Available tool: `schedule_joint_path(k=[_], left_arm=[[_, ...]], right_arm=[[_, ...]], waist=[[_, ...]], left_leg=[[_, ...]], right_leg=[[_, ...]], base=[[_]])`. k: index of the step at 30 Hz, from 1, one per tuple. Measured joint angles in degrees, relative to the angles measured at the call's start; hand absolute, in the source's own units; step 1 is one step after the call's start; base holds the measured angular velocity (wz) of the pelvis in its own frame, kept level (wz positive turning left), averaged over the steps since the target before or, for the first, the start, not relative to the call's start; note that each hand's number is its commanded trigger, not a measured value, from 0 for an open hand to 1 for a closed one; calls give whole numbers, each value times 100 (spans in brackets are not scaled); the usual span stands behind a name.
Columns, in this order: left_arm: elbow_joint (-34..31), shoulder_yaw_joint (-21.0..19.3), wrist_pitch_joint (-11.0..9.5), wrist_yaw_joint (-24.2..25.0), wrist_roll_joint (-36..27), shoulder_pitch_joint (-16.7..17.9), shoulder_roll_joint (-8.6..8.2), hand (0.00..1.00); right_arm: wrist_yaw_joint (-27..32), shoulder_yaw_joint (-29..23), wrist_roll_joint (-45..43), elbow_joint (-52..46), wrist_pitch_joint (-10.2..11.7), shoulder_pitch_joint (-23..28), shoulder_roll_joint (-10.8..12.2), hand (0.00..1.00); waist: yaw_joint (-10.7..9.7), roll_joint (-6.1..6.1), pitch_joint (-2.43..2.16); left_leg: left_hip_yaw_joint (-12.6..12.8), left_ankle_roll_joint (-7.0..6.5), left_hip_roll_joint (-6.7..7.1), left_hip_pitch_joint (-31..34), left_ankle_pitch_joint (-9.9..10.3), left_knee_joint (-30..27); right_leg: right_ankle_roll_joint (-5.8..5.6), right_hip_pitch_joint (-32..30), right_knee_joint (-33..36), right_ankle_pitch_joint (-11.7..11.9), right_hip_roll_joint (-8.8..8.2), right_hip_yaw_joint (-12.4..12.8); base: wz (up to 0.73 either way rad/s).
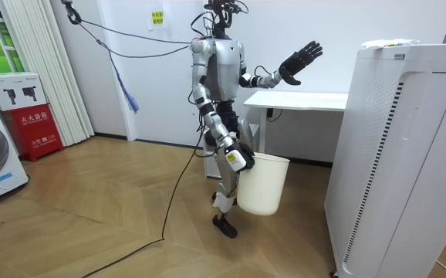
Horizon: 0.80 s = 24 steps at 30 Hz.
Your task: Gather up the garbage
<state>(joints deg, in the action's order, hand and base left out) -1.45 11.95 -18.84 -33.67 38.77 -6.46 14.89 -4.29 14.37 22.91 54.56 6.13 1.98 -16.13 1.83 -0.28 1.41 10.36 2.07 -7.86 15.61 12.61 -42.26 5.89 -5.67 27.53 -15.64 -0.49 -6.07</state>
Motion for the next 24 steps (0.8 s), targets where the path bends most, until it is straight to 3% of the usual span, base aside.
schedule_joint_path(k=[2,3,4,5,6,7,9,12,14,19,22,24], left_arm=[[-6,-87,-18,-123,78,1,-11,0],[-9,-127,-39,-229,122,1,-19,0],[-13,-143,-46,-275,148,-2,-20,0],[-16,-154,-61,-382,210,7,-23,0],[-66,-172,-62,-428,276,18,-17,0],[-215,-213,-63,-450,325,51,-10,0],[-426,-287,-62,-479,361,50,-3,0],[-687,-298,-64,-498,367,40,14,0],[-812,-326,-64,-494,484,38,22,0],[-1041,-396,-143,-497,724,-8,30,0],[-1068,-408,-150,-496,854,-39,31,0],[-1280,-417,-164,-499,969,-115,53,0]], right_arm=[[45,4,16,4,-2,23,10,100],[44,18,63,5,-3,33,13,100],[45,18,98,5,-3,32,9,100],[57,18,127,7,-3,45,6,100],[60,18,126,13,-8,62,19,100],[59,17,117,13,-18,67,30,100],[53,17,106,12,-56,88,50,100],[62,12,99,9,-66,84,46,100],[52,12,103,-7,-66,81,60,100],[25,12,129,-78,-71,29,137,100],[22,11,126,-78,-74,29,172,100],[-6,12,129,-79,-75,16,189,100]], waist=[[6,7,-12],[52,20,-34],[76,66,-64],[144,53,-78],[204,44,-110],[231,35,-114],[178,-56,-134],[193,-80,-134],[275,-74,-134],[319,13,-105],[293,35,-102],[316,55,-101]], left_leg=[[-105,90,109,102,-104,949],[-228,124,185,110,-230,1520],[-288,125,201,102,-308,1733],[-353,81,261,57,-539,1929],[-359,-13,294,-17,-709,2003],[-382,-133,357,-43,-862,1981],[-396,-221,464,-101,-819,1961],[-393,-346,651,-217,-669,1962],[-349,-395,711,-279,-556,1932],[-350,-565,964,-421,-158,1682],[-424,-664,1082,-486,-25,1642],[-517,-752,1163,-533,77,1583]], right_leg=[[2,57,-79,-11,42,28],[-12,66,-91,-40,75,85],[-29,66,-90,-63,88,88],[-82,71,-81,-114,79,84],[-135,77,-117,-145,44,71],[-195,150,-195,-178,16,-25],[-299,290,-320,-230,-153,-255],[-455,508,-466,-317,-341,-350],[-528,597,-516,-356,-420,-345],[-774,770,-71,-542,-774,-693],[-784,734,351,-544,-947,-840],[-868,747,465,-497,-957,-833]], base=[[-37],[-27],[-39],[-39],[-42],[-24],[13],[20],[4],[9],[21],[25]])
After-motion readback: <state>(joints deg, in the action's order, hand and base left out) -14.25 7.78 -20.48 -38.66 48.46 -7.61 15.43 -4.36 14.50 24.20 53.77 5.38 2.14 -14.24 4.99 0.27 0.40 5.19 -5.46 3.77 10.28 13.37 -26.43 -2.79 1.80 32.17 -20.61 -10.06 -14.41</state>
